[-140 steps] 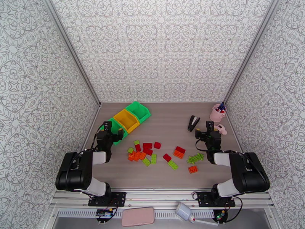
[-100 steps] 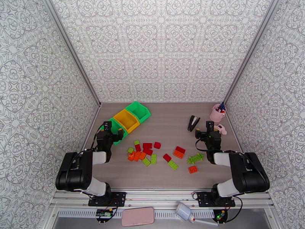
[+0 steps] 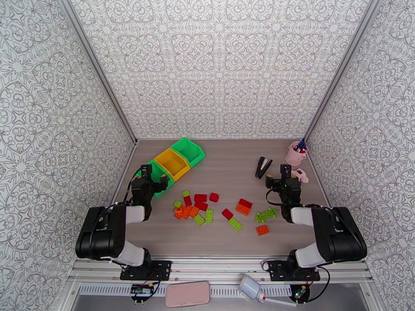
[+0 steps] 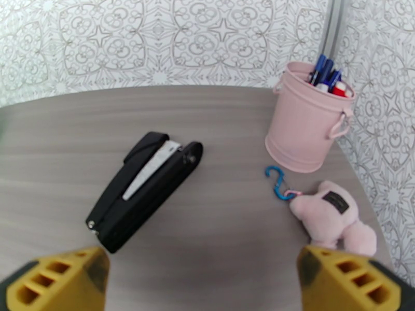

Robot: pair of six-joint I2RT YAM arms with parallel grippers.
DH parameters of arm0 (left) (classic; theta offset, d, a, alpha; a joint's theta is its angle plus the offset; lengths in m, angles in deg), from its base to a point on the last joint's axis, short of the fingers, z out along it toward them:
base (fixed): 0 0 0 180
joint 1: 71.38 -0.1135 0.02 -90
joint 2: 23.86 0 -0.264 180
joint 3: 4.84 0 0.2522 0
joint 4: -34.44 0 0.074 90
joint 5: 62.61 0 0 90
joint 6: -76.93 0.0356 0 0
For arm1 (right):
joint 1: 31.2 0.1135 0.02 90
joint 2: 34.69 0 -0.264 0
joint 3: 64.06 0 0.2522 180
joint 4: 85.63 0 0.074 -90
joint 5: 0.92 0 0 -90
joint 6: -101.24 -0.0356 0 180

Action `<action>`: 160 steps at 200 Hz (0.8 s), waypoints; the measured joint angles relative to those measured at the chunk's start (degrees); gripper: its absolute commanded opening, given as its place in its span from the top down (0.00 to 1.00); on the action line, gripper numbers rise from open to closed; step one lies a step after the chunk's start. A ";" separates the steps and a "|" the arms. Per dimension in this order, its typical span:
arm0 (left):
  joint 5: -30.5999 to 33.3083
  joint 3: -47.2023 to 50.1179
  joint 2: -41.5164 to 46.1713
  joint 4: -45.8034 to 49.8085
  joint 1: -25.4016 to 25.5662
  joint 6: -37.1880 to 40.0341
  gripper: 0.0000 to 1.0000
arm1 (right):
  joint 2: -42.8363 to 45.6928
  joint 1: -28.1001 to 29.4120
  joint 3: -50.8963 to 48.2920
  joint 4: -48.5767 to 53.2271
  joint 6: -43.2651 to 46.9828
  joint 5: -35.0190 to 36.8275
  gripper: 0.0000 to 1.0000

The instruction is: Sort the legos into containers by color

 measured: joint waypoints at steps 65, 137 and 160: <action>1.88 0.00 3.13 2.86 1.46 0.09 0.00 | 3.48 0.00 0.04 2.93 0.09 -1.57 0.00; 12.15 -3.19 22.05 18.27 10.78 -0.66 0.00 | 16.46 1.62 3.10 14.86 0.72 -6.54 0.00; 17.64 -5.20 24.44 23.41 16.15 -3.74 0.00 | 18.93 5.03 4.28 18.67 0.96 -7.93 0.00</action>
